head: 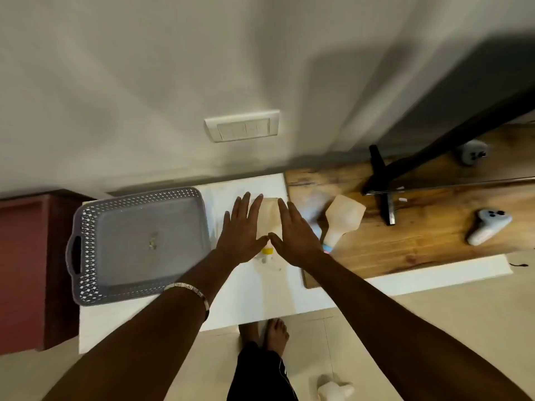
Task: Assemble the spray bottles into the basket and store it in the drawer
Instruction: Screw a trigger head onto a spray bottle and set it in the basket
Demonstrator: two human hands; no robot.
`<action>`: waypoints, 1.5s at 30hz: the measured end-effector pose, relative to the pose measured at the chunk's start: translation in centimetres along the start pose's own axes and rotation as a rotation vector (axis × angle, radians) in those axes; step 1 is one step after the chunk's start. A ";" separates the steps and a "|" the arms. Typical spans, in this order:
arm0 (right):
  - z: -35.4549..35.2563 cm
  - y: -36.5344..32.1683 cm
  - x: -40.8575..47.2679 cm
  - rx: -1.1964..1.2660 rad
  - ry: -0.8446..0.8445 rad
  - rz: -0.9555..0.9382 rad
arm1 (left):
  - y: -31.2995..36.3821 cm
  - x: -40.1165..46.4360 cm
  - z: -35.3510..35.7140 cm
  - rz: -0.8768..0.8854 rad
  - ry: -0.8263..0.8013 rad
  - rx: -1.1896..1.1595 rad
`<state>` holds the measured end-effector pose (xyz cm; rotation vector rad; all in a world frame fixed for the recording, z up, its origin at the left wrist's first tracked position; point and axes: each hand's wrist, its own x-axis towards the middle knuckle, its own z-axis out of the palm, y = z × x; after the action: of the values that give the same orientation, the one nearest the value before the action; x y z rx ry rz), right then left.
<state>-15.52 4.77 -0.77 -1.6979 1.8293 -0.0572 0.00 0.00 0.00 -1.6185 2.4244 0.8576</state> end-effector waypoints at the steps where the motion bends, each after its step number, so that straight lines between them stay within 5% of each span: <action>1: 0.3 0.2 0.6 0.001 -0.004 -0.002 | -0.1 0.7 0.3 0.000 -0.012 -0.010; 10: 2.1 2.4 3.6 0.123 -0.048 0.002 | -1.3 4.8 2.8 0.064 -0.071 -0.149; 18: 2.3 2.6 3.8 0.630 -0.035 0.065 | -2.3 5.5 2.5 0.007 -0.171 -0.443; 24: -2.6 2.8 0.8 1.221 -0.301 0.345 | -2.5 1.2 -0.1 -0.220 -0.360 -0.980; 28: -4.0 0.4 -2.4 1.324 -0.330 0.329 | -2.9 -3.7 -2.3 -0.377 -0.474 -1.324; 35: -4.4 -11.4 -5.5 1.272 -0.234 0.343 | -6.4 -12.0 -5.7 -0.512 -0.258 -1.626; 45: 1.8 -26.7 -2.2 1.066 -0.149 0.389 | -18.2 -17.7 -11.3 -0.576 0.081 -1.484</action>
<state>8.82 2.97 10.43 -0.5827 1.5249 -0.6029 26.02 3.80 8.99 -2.3932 0.8973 2.6720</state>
